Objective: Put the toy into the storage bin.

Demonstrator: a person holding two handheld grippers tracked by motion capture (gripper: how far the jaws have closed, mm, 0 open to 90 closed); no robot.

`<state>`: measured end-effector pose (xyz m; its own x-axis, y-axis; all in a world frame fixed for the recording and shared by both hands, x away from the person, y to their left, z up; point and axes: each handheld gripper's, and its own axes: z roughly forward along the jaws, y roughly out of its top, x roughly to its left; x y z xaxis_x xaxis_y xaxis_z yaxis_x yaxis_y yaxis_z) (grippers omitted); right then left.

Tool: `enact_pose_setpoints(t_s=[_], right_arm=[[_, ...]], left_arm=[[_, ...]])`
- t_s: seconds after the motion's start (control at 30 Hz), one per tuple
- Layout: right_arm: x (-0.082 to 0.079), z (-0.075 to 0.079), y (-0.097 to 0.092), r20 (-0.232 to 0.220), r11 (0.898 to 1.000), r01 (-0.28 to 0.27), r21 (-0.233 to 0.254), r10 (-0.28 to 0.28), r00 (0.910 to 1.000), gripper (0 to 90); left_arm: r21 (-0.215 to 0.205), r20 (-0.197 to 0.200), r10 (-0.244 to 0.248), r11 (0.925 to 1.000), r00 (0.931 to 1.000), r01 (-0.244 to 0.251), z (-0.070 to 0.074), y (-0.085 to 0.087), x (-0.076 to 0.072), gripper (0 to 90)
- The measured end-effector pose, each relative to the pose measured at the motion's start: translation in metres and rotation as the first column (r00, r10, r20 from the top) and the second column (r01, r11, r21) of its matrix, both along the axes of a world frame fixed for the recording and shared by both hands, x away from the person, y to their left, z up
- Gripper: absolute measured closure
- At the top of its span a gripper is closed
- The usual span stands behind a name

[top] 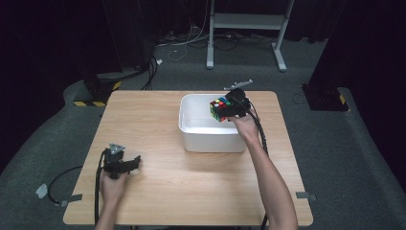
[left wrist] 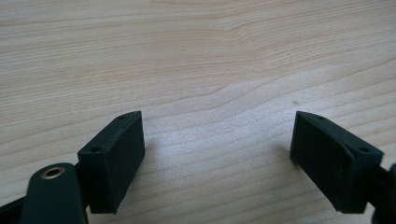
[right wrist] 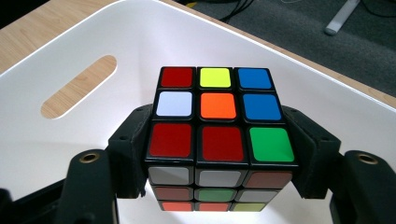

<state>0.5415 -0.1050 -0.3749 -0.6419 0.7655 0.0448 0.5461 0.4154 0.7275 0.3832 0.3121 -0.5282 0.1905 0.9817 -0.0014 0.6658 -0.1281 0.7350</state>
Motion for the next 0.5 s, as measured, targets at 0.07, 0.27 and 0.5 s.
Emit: enact_pose_setpoints(t_s=[0.07, 0.27, 0.5], right_arm=[[-0.001, 0.000, 0.000, 0.000, 1.000, -0.004, 0.005, 0.004, 1.0000, 34.0], [-0.005, 0.001, 0.002, -0.005, 1.000, -0.016, 0.001, 0.016, 0.9999, 34.0], [-0.012, 0.004, 0.002, 0.018, 1.000, -0.026, -0.005, 0.026, 0.9995, 34.1]], left_arm=[[0.000, 0.000, 0.000, 1.0000, 1.0000, 0.000, 0.000, 0.000, 0.000, 18.0], [0.001, 0.001, 0.000, 1.0000, 1.0000, 0.000, 0.000, 0.000, 0.000, 18.0], [0.001, 0.001, 0.000, 1.0000, 1.0000, 0.000, 0.000, 0.000, 0.000, 18.0]])
